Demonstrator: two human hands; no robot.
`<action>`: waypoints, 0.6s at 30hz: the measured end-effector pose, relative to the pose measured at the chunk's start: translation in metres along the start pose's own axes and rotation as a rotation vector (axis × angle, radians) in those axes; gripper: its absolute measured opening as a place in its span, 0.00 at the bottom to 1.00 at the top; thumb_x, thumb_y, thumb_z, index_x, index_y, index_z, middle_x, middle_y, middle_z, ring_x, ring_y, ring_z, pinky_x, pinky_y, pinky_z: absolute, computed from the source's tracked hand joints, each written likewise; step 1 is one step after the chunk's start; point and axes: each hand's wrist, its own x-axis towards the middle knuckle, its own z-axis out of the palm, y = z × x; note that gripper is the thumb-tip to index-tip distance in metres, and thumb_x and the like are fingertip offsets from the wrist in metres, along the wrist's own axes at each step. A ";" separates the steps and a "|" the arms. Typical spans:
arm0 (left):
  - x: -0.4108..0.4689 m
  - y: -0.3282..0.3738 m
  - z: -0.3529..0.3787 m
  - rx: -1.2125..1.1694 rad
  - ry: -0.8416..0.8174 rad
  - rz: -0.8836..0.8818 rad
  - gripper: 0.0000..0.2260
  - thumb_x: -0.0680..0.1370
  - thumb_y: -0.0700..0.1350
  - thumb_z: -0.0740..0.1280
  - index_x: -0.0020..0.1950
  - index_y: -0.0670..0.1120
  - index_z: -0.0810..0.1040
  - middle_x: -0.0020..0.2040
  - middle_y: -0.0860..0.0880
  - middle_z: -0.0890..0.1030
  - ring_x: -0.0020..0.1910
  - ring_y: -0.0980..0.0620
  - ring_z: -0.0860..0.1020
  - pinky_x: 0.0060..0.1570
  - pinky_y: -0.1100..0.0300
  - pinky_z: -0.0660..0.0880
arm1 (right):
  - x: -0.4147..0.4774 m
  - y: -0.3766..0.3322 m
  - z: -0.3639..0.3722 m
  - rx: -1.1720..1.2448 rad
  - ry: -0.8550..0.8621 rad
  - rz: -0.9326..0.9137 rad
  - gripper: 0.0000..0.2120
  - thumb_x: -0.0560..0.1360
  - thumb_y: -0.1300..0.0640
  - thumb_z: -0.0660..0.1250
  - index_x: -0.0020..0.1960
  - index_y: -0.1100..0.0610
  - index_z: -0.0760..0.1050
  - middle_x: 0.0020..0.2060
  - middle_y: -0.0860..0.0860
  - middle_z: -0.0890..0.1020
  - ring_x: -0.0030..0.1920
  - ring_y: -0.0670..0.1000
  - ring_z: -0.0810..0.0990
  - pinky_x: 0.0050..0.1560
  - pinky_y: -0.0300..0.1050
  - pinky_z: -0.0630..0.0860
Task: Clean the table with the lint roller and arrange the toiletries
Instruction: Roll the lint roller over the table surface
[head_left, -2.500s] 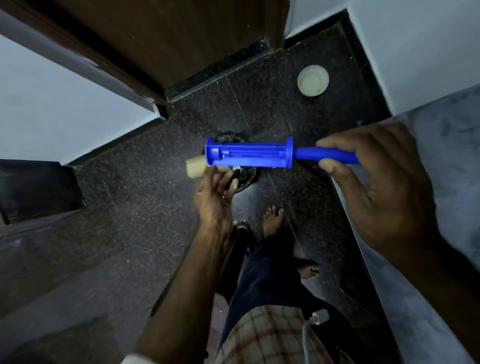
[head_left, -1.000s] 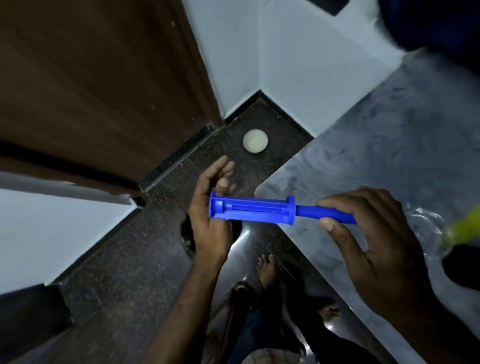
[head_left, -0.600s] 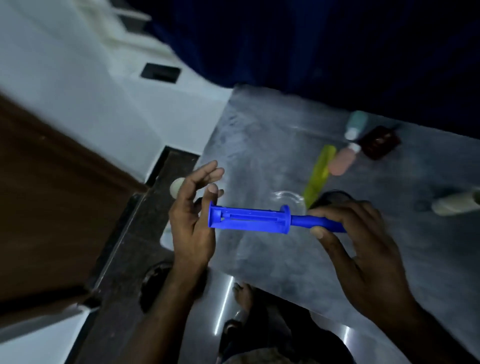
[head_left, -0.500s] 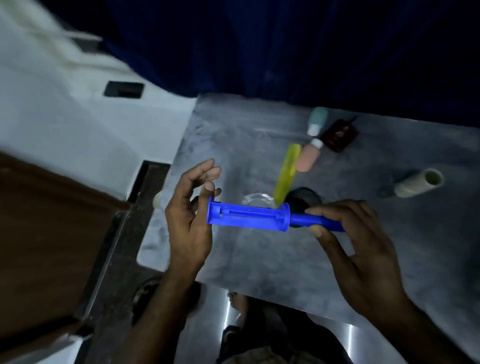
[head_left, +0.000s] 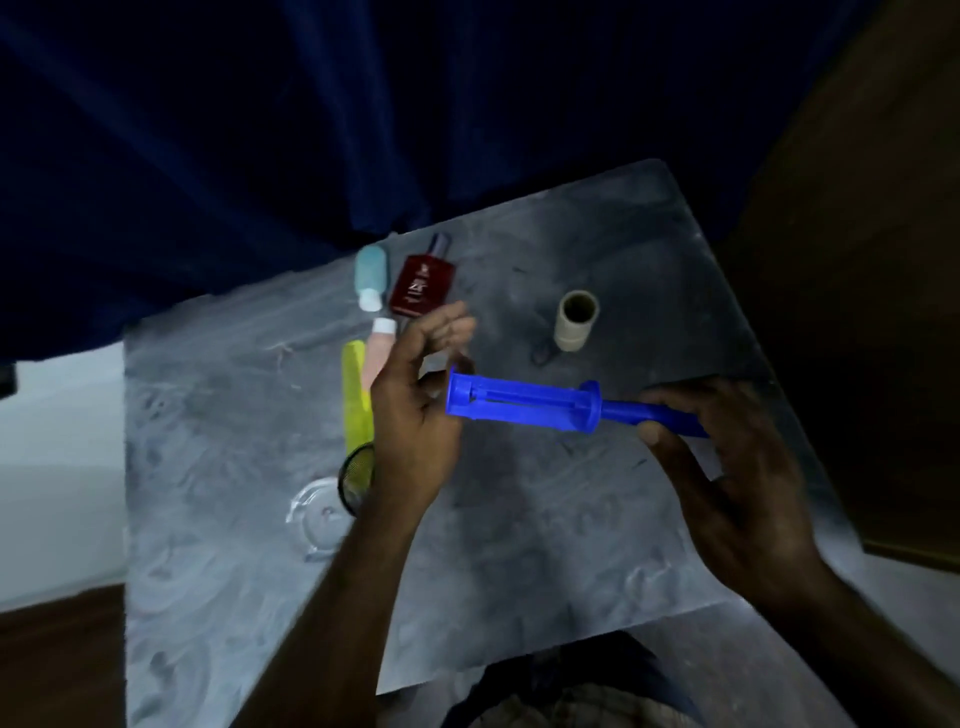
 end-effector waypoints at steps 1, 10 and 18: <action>0.007 -0.001 0.015 0.019 -0.039 -0.011 0.20 0.78 0.29 0.66 0.68 0.44 0.80 0.61 0.46 0.85 0.61 0.53 0.83 0.59 0.60 0.80 | 0.002 0.010 -0.006 -0.008 0.013 0.015 0.09 0.80 0.51 0.65 0.59 0.50 0.77 0.52 0.40 0.76 0.54 0.47 0.77 0.57 0.43 0.73; 0.049 -0.039 0.107 0.319 -0.304 0.054 0.31 0.73 0.49 0.74 0.74 0.43 0.75 0.69 0.42 0.77 0.69 0.44 0.78 0.69 0.42 0.77 | 0.011 0.074 -0.037 -0.078 0.057 0.103 0.13 0.80 0.49 0.63 0.61 0.53 0.78 0.55 0.40 0.75 0.57 0.47 0.76 0.58 0.46 0.73; 0.055 -0.054 0.122 0.236 -0.132 -0.045 0.15 0.75 0.30 0.76 0.59 0.42 0.83 0.49 0.54 0.85 0.51 0.60 0.84 0.55 0.60 0.81 | 0.027 0.097 -0.048 -0.091 0.020 0.106 0.11 0.81 0.51 0.64 0.61 0.53 0.77 0.54 0.38 0.73 0.56 0.48 0.75 0.58 0.47 0.73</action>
